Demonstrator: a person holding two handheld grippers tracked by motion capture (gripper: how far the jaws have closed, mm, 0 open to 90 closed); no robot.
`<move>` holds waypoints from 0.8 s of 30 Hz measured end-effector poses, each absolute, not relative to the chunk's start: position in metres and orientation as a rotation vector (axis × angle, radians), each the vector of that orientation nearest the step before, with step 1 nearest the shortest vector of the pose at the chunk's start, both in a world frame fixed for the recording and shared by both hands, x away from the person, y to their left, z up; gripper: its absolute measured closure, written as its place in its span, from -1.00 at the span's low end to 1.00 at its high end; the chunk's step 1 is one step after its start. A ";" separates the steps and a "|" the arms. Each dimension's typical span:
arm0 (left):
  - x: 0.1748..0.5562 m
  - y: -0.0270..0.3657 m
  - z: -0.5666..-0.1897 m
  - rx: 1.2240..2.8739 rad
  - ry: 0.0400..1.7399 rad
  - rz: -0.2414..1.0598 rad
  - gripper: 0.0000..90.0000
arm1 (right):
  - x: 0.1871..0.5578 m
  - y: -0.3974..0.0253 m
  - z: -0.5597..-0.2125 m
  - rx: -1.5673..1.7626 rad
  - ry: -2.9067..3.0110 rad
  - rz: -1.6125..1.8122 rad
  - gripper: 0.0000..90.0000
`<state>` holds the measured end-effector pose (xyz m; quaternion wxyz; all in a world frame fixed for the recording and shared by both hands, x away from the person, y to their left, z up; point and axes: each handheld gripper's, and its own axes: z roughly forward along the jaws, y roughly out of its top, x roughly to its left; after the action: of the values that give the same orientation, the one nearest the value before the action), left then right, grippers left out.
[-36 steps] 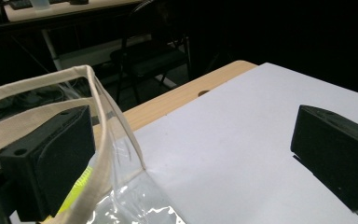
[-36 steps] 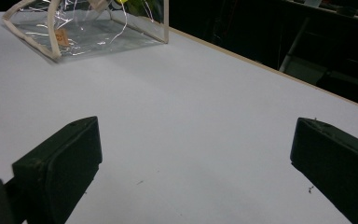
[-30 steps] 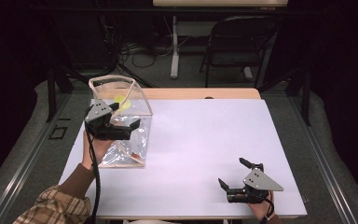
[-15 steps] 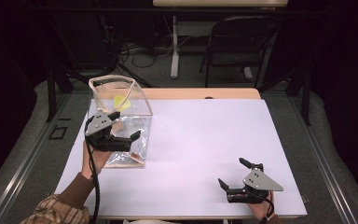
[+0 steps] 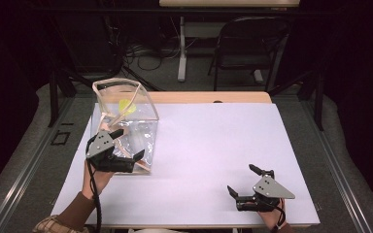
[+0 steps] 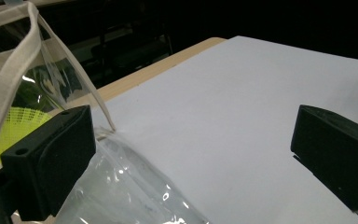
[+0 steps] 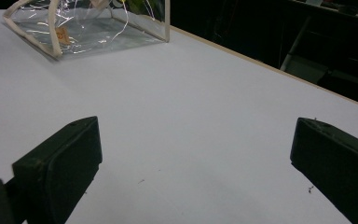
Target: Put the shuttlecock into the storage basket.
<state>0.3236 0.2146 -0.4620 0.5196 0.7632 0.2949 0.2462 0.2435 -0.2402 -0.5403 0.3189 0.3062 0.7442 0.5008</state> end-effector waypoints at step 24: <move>0.300 0.230 -0.502 1.834 0.715 0.545 -1.00 | 0.244 -0.240 -0.541 0.806 1.960 1.313 -0.97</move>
<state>0.2999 0.2298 -0.5020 0.5223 0.7656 0.2986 0.2277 0.2437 -0.2396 -0.5408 0.3188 0.3065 0.7451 0.4992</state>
